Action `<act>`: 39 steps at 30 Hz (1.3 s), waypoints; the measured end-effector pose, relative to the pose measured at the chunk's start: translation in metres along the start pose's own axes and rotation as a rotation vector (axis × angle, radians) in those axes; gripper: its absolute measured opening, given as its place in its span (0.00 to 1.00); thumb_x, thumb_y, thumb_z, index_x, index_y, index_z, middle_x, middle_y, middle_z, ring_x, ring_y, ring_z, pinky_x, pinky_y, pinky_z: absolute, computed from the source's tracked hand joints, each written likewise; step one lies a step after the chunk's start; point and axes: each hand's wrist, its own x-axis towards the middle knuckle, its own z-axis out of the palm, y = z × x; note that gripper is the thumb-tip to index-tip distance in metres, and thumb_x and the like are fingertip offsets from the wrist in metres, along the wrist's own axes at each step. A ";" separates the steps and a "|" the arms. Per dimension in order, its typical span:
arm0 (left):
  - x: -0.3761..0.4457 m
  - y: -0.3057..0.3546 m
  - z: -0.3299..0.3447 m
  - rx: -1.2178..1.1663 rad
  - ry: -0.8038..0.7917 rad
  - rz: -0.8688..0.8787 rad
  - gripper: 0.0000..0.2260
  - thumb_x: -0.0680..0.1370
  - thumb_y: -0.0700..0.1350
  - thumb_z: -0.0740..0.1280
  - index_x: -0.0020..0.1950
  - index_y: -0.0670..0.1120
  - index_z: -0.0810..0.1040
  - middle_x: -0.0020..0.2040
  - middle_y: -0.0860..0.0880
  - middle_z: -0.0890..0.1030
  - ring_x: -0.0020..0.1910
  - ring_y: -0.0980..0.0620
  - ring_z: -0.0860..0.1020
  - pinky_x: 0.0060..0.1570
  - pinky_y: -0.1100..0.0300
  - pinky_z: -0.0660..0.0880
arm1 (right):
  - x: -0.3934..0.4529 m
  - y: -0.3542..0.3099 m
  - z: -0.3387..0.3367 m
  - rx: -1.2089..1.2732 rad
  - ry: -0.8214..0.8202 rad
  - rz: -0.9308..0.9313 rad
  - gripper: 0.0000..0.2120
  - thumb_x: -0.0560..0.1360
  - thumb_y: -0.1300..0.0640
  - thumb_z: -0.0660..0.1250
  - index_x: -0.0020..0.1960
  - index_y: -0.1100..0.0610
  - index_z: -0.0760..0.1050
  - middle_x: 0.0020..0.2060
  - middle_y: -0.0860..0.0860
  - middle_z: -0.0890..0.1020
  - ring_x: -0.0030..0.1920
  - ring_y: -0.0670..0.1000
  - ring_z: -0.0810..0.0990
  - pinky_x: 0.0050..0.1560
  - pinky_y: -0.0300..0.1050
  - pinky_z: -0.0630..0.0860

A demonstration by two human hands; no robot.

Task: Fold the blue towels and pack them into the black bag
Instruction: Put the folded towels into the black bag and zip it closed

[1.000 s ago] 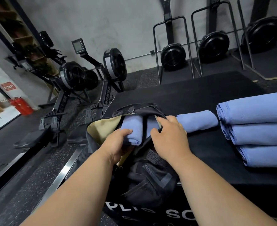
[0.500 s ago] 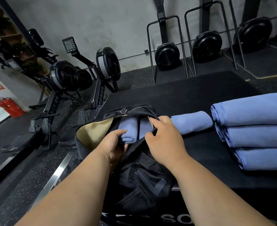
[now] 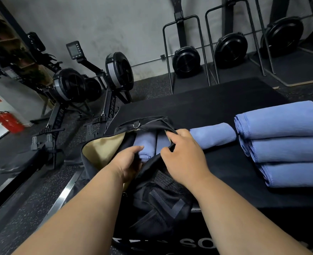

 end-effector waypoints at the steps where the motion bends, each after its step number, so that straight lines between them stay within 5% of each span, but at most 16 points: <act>1: -0.002 -0.003 0.001 0.036 0.016 -0.022 0.15 0.84 0.49 0.64 0.45 0.40 0.79 0.34 0.43 0.82 0.32 0.46 0.78 0.35 0.57 0.73 | 0.000 0.000 0.000 0.001 0.001 0.000 0.24 0.77 0.53 0.64 0.73 0.50 0.76 0.65 0.43 0.73 0.60 0.49 0.76 0.59 0.45 0.73; 5: -0.003 -0.008 0.002 0.196 0.211 0.161 0.09 0.84 0.44 0.67 0.54 0.37 0.79 0.32 0.44 0.83 0.27 0.48 0.79 0.31 0.60 0.75 | -0.001 -0.001 -0.001 0.025 -0.003 -0.005 0.24 0.77 0.54 0.64 0.74 0.50 0.76 0.67 0.43 0.73 0.61 0.49 0.76 0.63 0.48 0.74; 10: -0.002 -0.008 -0.003 0.552 0.397 0.288 0.28 0.77 0.58 0.70 0.71 0.43 0.75 0.55 0.44 0.85 0.54 0.42 0.83 0.60 0.51 0.79 | 0.000 -0.004 0.000 0.021 0.010 -0.009 0.25 0.77 0.54 0.64 0.74 0.50 0.76 0.67 0.43 0.73 0.62 0.50 0.76 0.62 0.48 0.74; 16: -0.019 -0.015 -0.008 1.052 0.615 0.585 0.29 0.79 0.62 0.68 0.76 0.49 0.72 0.73 0.44 0.74 0.72 0.41 0.72 0.70 0.49 0.68 | 0.000 -0.003 -0.002 0.013 0.007 -0.008 0.24 0.78 0.54 0.64 0.74 0.50 0.76 0.67 0.44 0.73 0.63 0.50 0.76 0.60 0.46 0.73; 22: 0.010 -0.022 -0.009 1.310 0.293 0.391 0.32 0.85 0.59 0.55 0.86 0.45 0.53 0.85 0.42 0.57 0.81 0.37 0.60 0.79 0.49 0.57 | -0.003 -0.002 0.001 -0.007 -0.007 -0.006 0.22 0.77 0.54 0.64 0.71 0.50 0.77 0.62 0.43 0.73 0.58 0.50 0.76 0.54 0.45 0.72; 26: 0.010 -0.021 -0.010 1.261 0.264 0.415 0.34 0.85 0.62 0.55 0.86 0.51 0.48 0.86 0.46 0.53 0.82 0.37 0.56 0.80 0.46 0.55 | 0.000 0.000 0.000 -0.005 0.014 -0.007 0.22 0.78 0.55 0.63 0.72 0.50 0.77 0.60 0.43 0.74 0.56 0.49 0.76 0.50 0.42 0.68; 29: 0.006 -0.022 -0.011 1.317 0.193 0.393 0.36 0.84 0.66 0.55 0.86 0.55 0.43 0.87 0.48 0.47 0.84 0.37 0.51 0.81 0.45 0.51 | 0.003 0.003 0.004 -0.036 0.020 -0.029 0.16 0.78 0.59 0.61 0.63 0.54 0.80 0.55 0.45 0.73 0.50 0.52 0.75 0.48 0.45 0.67; 39: 0.011 -0.019 -0.006 1.500 0.237 0.371 0.36 0.83 0.69 0.52 0.86 0.57 0.41 0.87 0.50 0.46 0.82 0.36 0.53 0.78 0.43 0.54 | -0.002 0.005 0.005 0.006 0.004 -0.077 0.26 0.80 0.65 0.58 0.76 0.53 0.74 0.71 0.45 0.73 0.66 0.50 0.74 0.64 0.41 0.71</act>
